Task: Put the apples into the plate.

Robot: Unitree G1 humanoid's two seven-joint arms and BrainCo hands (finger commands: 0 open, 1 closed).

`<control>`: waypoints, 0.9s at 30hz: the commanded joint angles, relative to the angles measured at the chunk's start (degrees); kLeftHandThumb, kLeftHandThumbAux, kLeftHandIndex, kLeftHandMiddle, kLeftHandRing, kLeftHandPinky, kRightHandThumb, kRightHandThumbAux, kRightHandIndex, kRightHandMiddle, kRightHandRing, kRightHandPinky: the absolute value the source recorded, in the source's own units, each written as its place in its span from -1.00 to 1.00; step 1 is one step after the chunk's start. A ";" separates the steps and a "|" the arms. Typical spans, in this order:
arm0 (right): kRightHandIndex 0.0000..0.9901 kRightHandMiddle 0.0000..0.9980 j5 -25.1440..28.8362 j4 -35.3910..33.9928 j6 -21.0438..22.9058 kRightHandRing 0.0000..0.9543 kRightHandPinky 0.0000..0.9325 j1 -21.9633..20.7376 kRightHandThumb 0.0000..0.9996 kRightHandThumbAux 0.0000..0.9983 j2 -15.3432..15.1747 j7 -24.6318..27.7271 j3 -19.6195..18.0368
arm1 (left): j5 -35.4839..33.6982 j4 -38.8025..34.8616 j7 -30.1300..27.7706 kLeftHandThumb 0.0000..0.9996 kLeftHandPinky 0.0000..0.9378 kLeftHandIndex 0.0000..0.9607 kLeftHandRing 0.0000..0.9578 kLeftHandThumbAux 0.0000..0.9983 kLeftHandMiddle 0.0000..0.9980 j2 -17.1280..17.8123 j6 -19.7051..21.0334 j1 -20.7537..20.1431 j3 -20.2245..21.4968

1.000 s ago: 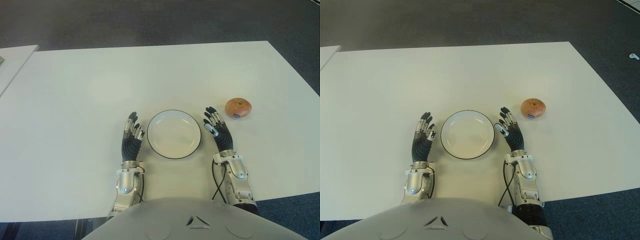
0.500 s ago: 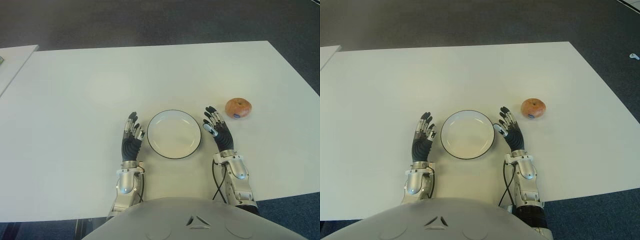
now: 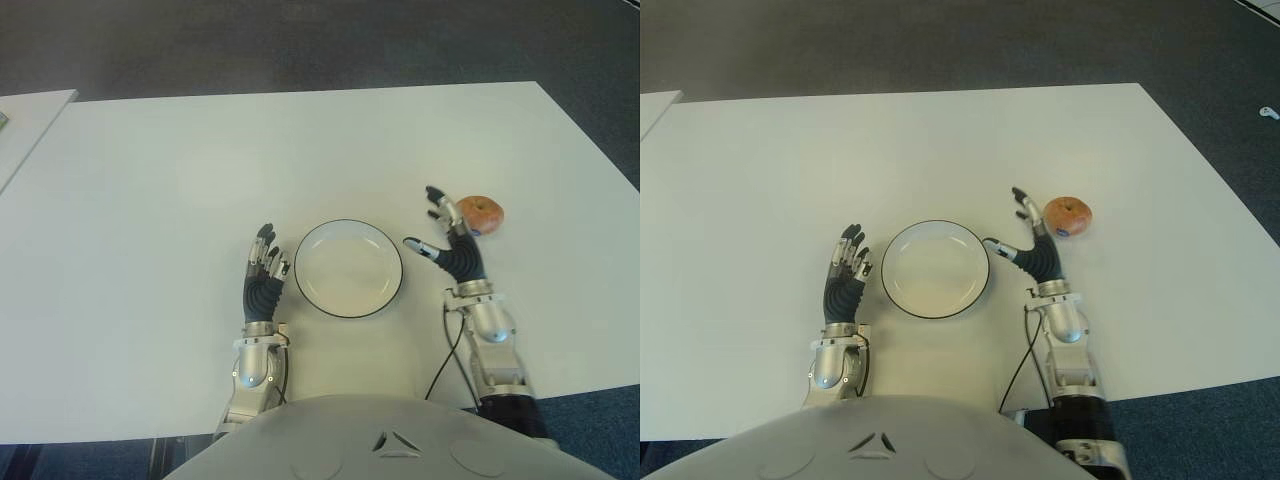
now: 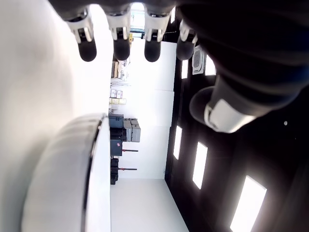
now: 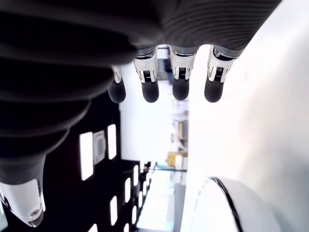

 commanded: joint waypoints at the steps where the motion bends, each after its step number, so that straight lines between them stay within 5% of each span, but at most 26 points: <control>1: -1.00 -1.00 -21.79 -3.31 -2.89 -1.00 -1.00 -1.89 -0.56 0.08 -7.57 -9.62 0.81 | -2.39 4.70 -0.11 -0.77 -0.94 -0.92 -0.97 0.17 -0.92 -7.66 0.44 2.30 -1.66; 9: -1.00 -1.00 -36.14 -4.23 1.86 -1.00 -1.00 -2.38 -0.39 -0.06 -11.96 -15.86 4.20 | -2.55 5.14 -0.34 -0.73 -0.94 -0.91 -0.95 0.19 -0.91 -7.60 0.14 1.85 -1.54; 15: -1.00 -1.00 -42.95 -3.08 5.82 -1.00 -1.00 -4.97 -0.26 -0.20 -14.61 -15.50 6.62 | -2.58 5.09 -0.20 -0.72 -0.94 -0.90 -0.95 0.19 -0.90 -7.65 0.36 1.88 -1.55; 27: -1.00 -1.00 -47.61 3.16 10.15 -1.00 -1.00 -13.18 -0.27 -0.55 -25.04 -10.84 9.36 | -1.19 5.26 1.34 -0.75 -0.95 -0.91 -0.96 0.15 -0.92 -7.90 0.37 1.63 -1.45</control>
